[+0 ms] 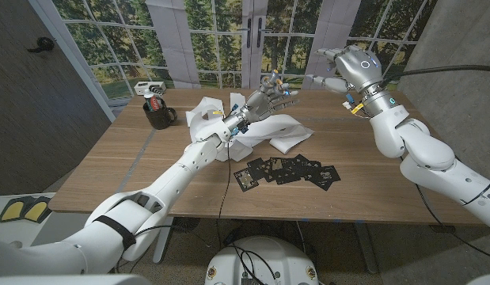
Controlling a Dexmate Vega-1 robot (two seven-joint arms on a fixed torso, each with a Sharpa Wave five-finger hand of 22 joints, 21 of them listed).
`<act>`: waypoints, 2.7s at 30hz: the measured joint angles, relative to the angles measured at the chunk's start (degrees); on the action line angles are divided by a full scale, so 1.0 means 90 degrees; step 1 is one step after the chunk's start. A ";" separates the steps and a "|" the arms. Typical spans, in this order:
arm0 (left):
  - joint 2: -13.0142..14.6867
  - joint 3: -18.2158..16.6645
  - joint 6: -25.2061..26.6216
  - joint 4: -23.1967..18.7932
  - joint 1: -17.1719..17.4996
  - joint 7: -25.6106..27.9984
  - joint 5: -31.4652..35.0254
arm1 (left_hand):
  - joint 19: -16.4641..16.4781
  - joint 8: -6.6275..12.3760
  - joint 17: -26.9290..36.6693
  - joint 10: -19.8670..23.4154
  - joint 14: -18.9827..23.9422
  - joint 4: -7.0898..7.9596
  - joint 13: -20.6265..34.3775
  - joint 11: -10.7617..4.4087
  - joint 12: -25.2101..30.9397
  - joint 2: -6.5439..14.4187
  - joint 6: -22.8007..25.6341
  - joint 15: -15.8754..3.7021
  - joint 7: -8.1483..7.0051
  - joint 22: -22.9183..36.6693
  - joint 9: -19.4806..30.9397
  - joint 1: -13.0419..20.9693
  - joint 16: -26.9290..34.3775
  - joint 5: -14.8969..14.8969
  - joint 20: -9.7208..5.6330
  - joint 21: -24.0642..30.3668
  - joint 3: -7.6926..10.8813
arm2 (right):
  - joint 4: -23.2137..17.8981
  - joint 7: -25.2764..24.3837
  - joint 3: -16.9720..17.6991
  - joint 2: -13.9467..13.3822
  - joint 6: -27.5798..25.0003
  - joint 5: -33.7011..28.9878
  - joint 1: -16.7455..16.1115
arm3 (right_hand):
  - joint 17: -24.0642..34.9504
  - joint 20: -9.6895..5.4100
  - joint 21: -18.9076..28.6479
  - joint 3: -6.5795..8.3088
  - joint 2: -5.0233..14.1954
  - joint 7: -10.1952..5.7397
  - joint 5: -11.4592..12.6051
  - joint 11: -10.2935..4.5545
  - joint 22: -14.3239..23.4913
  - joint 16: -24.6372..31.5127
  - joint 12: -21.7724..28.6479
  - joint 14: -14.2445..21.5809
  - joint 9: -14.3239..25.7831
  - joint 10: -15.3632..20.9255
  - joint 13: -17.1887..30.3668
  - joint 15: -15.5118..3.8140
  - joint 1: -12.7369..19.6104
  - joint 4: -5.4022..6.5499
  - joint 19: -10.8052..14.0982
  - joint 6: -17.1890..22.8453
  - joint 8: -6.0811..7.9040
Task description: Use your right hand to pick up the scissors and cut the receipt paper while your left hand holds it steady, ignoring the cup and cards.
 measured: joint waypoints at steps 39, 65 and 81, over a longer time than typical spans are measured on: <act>0.1266 -0.0060 -0.0738 -0.1973 0.1151 0.1405 0.0476 | 0.0009 -0.0024 0.0093 0.0227 0.0025 0.0349 -0.0318 0.0045 0.0030 -0.0737 0.0232 -0.0024 0.0175 0.0000 0.0009 -0.0777 -0.0051 0.0101 0.0058 0.0000 -0.0578 | 0.0151 0.0159 -0.0041 0.0034 0.0336 0.0152 0.0247 | 0.0002 0.0105 -0.0148 -0.0229 -0.0150 0.0142 0.0000 0.0179 0.0000 0.0000 0.0000 -0.0104 -0.0060 -0.0131 -0.0111 0.0034 -0.0536 0.0175 -0.0017 -0.0283 -0.0030; 0.2382 -0.0322 -0.0658 -0.3306 0.1822 0.2343 0.0771 | -0.0058 -0.0077 0.0182 0.0340 -0.0046 0.0754 -0.0434 0.0158 0.0055 -0.1269 0.0334 0.0113 0.0277 0.0000 0.0124 -0.1793 -0.0149 0.0452 0.0285 -0.0026 -0.0698 | 0.0214 0.0349 -0.0250 0.0122 0.0419 0.0202 0.0432 | 0.0003 0.0173 -0.0303 -0.0283 -0.0122 0.0170 0.0000 0.0217 0.0000 0.0000 -0.0015 -0.0217 -0.0059 -0.0171 -0.0223 0.0081 -0.0664 0.0228 -0.0085 -0.0423 -0.0030; 0.2947 -0.0567 -0.0575 -0.3944 0.2276 0.2577 0.0682 | -0.0058 -0.0120 0.0211 0.0340 -0.0046 0.0845 -0.0468 0.0158 0.0023 -0.1362 0.0334 0.0113 0.0276 0.0000 0.0124 -0.2022 -0.0149 0.0547 0.0285 -0.0026 -0.0644 | 0.0148 0.0436 -0.0266 0.0131 0.0389 0.0186 0.0447 | 0.0003 0.0207 -0.0352 -0.0282 -0.0125 0.0180 0.0000 0.0251 0.0000 0.0000 -0.0031 -0.0216 -0.0089 -0.0205 -0.0224 0.0081 -0.0728 0.0228 -0.0050 -0.0480 -0.0030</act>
